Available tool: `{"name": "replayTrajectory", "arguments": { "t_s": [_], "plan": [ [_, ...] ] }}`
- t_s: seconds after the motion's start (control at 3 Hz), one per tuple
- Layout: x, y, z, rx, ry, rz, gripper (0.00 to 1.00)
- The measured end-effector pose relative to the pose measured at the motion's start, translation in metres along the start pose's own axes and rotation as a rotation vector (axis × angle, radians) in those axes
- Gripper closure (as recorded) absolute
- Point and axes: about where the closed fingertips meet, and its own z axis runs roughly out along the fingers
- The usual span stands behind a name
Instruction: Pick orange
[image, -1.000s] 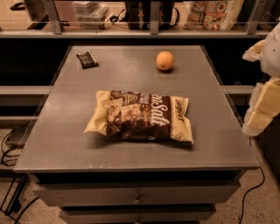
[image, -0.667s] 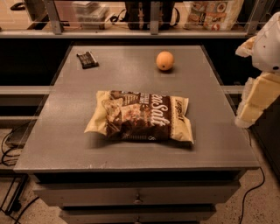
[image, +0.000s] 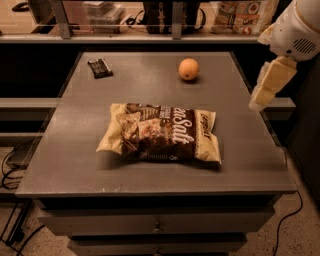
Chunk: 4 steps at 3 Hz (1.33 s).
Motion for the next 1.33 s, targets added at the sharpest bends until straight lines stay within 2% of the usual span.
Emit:
{"name": "replayTrajectory", "arguments": {
  "t_s": [0.33,0.67,1.0,1.33],
  "plan": [
    [0.000,0.000,0.000,-0.001,0.001,0.000,0.00],
    [-0.004,-0.002,0.005,0.002,-0.027,0.025,0.00],
    [-0.019,-0.028,0.017,0.039,-0.129,0.077,0.00],
    [-0.038,-0.058,0.040,0.053,-0.234,0.134,0.00]
  ]
}}
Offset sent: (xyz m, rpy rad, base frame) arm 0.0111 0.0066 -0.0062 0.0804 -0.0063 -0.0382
